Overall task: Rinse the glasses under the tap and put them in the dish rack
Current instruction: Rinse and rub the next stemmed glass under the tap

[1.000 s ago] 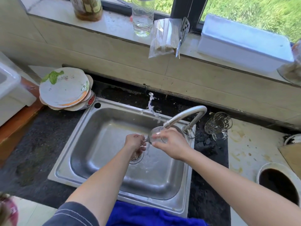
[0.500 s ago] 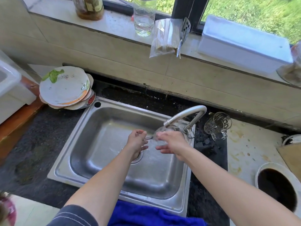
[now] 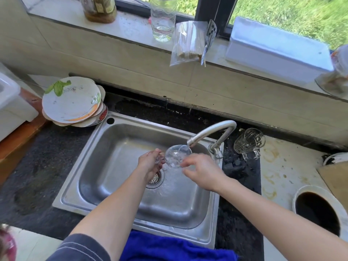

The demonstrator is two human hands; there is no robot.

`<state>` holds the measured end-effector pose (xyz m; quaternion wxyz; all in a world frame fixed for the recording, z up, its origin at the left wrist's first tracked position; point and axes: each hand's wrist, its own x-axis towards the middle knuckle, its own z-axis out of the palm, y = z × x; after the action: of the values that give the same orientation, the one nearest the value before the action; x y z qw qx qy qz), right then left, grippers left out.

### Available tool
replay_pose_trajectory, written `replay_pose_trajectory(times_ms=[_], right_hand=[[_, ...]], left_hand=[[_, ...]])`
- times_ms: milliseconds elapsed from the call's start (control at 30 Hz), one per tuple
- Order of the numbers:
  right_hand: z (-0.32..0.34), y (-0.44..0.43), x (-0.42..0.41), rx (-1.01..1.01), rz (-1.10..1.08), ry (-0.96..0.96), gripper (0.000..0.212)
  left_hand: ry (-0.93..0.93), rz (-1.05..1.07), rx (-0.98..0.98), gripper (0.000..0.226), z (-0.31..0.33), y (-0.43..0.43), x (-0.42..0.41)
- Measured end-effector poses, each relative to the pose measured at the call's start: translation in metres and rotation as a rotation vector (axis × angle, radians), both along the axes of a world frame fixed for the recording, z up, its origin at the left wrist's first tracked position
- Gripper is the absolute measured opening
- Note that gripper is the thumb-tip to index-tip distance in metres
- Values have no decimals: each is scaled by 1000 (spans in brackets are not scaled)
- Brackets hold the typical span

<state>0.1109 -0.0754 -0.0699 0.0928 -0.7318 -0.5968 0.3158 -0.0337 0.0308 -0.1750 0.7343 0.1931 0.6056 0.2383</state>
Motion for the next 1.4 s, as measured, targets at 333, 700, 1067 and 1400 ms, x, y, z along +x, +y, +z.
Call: replay_pose_trajectory(times_ms=[333,700,1067,1400], right_hand=[[7,16,-20,10,-29,47,24],[-9,17,-18,-59,-67,233,25],[-17,7,-3,-61,-227,401,30],[-39,10,4,114,-775,303,34]], left_hand=[[3,-122,-35,9,3,-9,6],[82,-322,-86,17,-3,-8,-13],[92,-381,-140,20,-13,-12,-31],[187,-323,37,16,-2,-23,-16]])
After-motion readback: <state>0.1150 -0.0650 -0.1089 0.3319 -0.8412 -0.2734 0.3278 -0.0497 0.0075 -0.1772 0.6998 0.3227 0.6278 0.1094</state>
